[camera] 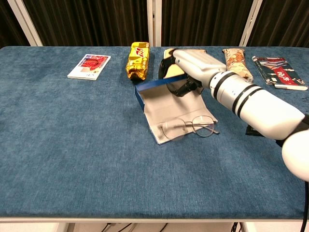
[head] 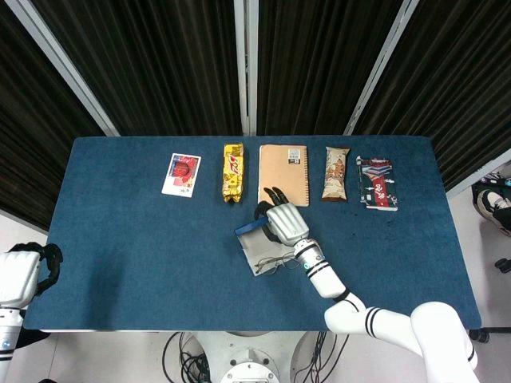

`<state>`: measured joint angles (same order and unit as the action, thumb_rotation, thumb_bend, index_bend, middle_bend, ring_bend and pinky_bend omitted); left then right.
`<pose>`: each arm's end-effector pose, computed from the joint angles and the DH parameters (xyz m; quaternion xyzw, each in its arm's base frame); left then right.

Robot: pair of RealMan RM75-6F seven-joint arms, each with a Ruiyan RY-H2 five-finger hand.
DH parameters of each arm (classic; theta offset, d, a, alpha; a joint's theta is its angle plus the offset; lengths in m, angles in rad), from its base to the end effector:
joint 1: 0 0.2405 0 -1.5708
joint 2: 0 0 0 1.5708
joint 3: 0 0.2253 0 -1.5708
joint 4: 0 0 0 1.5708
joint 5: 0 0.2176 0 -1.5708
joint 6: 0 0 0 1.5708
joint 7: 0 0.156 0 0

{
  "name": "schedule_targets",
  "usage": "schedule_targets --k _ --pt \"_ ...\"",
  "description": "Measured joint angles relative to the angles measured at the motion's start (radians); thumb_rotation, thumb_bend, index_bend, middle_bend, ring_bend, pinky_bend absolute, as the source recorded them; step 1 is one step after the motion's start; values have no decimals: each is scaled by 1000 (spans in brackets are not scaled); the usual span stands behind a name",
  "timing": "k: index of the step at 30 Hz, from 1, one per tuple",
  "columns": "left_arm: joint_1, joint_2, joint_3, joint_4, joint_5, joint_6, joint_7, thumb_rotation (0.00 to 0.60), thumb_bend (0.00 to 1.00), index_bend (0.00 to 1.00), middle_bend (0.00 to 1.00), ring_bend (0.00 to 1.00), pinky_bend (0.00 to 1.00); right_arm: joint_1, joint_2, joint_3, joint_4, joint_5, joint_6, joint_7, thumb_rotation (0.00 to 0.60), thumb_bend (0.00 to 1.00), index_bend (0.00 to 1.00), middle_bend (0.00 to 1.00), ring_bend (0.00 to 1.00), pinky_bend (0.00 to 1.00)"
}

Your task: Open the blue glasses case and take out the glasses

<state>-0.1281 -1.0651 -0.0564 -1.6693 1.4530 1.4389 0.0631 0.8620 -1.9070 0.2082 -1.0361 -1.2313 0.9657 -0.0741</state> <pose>-0.2799 0.2042 0.1461 -0.6080 -0.3786 -0.3663 0.5940 -0.0837 -0.3563 -0.0972 0.7199 -0.3929 0.4404 0.3653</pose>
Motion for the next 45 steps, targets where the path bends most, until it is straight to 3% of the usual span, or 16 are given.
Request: schedule_targets --k 5,9,14,18,22,25,29,45 --pt "-1 0 0 0 -1 -1 -1 600 579 662 644 452 441 27 43 25 -43 80 -121 -78 600 310 116 157 0 0" --pt "-1 0 0 1 0 -1 -2 600 579 662 645 452 440 27 99 34 -128 116 -144 -119 600 295 4 112 0 0" --pt "0 0 0 0 0 0 0 600 579 662 644 452 441 -8 186 25 -278 95 -104 -124 600 295 31 135 0 0" --pt "0 0 0 -1 0 0 2 600 579 662 645 453 440 -55 270 -20 -404 28 -67 -101 600 308 210 187 0 0" --pt "1 0 1 -2 1 1 3 600 579 662 644 452 441 -99 339 -100 -474 -37 -55 -84 600 329 335 201 0 0" --pt "1 0 0 -2 0 2 6 600 580 662 645 453 441 -126 351 -145 -486 -61 -59 -75 600 329 374 203 0 0" --pt "1 -1 0 -2 -1 1 7 600 579 662 644 452 440 -133 340 -163 -469 -72 -77 -71 600 337 392 204 0 0" --pt "1 0 0 -2 0 0 1 600 580 662 644 453 441 -131 305 -154 -413 -51 -115 -86 600 387 473 218 0 0"
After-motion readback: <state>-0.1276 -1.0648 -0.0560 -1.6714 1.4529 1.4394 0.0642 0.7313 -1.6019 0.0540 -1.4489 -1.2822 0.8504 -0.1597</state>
